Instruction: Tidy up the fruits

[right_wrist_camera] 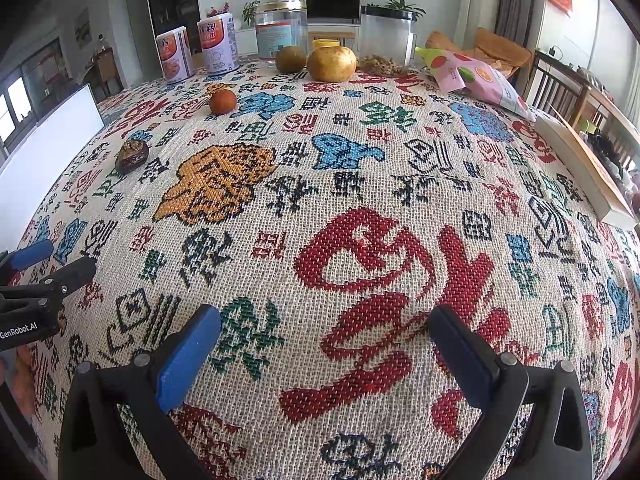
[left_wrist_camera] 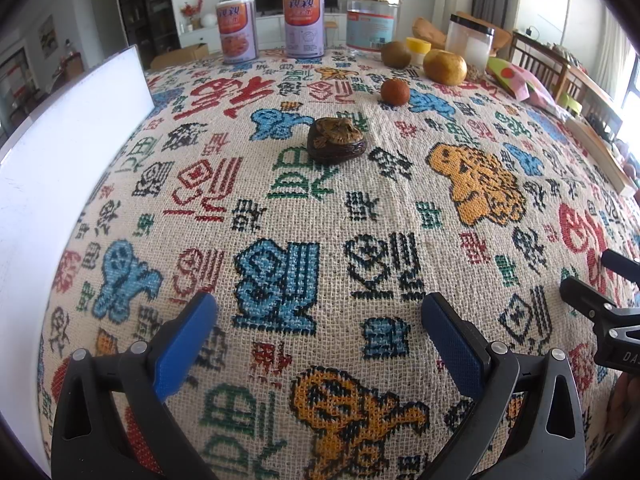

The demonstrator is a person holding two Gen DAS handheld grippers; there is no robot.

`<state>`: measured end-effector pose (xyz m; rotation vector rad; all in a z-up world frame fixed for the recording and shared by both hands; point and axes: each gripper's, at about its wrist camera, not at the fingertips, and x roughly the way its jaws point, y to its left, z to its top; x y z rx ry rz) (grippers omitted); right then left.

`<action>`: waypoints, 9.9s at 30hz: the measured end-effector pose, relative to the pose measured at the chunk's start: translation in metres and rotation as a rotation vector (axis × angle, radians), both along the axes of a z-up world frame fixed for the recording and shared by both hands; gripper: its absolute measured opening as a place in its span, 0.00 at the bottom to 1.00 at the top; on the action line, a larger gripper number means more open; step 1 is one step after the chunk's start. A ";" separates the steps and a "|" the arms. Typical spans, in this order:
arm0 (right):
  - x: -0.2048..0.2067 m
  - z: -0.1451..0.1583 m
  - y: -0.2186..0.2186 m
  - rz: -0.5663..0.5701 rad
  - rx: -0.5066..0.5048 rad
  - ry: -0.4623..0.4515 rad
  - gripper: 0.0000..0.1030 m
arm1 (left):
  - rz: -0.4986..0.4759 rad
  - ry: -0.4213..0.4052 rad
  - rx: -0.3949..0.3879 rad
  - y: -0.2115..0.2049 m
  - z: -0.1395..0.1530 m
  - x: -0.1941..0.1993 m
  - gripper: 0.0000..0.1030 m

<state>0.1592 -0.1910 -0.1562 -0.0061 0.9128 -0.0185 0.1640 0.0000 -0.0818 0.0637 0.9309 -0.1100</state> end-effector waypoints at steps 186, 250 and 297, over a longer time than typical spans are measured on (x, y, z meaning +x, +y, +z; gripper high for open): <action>0.026 0.001 -0.001 0.018 0.001 0.003 1.00 | -0.083 0.007 -0.011 0.020 -0.001 0.080 1.00; 0.026 0.001 -0.002 0.019 0.002 0.003 1.00 | -0.084 0.006 -0.011 0.020 -0.001 0.080 1.00; 0.025 0.001 -0.002 0.019 0.002 0.003 1.00 | -0.084 0.006 -0.012 0.021 -0.001 0.080 1.00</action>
